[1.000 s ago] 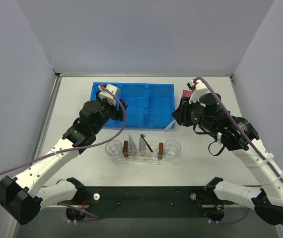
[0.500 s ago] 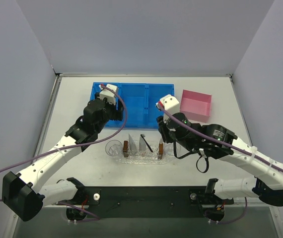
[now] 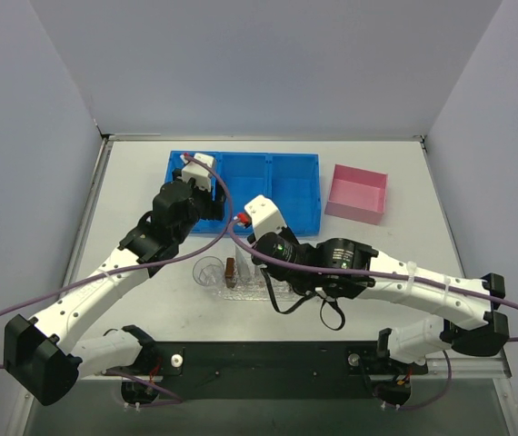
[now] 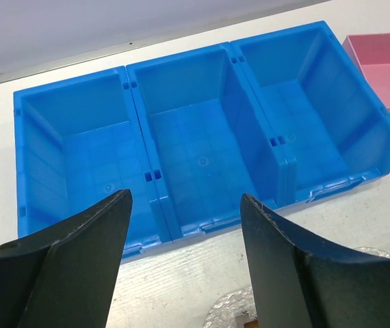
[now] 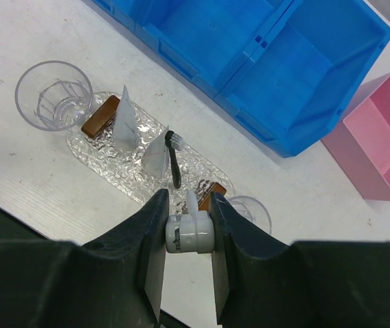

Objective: Prepare toiletry sets of a toothbrush and toothpaste on the tray

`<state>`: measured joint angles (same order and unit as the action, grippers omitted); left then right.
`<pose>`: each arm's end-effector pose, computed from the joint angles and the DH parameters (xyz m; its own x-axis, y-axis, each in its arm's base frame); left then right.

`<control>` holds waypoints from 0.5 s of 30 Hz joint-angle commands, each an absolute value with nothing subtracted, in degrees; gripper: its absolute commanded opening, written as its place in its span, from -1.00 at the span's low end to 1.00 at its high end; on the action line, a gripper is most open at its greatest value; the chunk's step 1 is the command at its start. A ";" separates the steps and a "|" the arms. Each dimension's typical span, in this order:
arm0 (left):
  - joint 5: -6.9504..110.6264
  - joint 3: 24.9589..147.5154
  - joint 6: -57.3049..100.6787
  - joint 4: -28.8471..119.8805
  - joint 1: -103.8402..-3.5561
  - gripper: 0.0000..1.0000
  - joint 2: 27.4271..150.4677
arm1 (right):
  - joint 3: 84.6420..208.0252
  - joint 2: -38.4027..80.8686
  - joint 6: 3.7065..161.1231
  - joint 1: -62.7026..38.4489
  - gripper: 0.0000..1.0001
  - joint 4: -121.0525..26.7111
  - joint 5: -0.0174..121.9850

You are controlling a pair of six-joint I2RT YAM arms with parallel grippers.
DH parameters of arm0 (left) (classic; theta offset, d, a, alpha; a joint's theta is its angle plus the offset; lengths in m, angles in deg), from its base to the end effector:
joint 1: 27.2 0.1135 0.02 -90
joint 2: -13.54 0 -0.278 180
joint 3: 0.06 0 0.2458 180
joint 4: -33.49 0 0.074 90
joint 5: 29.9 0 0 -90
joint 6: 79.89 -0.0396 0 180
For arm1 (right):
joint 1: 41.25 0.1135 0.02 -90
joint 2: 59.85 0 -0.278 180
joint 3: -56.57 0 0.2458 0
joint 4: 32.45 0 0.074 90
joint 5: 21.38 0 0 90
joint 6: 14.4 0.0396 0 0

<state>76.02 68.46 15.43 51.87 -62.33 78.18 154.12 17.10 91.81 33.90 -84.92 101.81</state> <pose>0.2145 -0.1377 0.3533 -0.2351 0.0564 -0.9703 0.3157 0.9486 -0.0214 0.0923 0.2634 0.4142 -0.3225 -0.3048 -0.8962 -0.6246 0.7799 -0.0405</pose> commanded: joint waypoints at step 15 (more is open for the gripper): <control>76.62 71.37 15.47 51.22 -62.09 0.50 77.88 | 156.31 23.65 90.28 39.95 -1.00 -85.51 108.70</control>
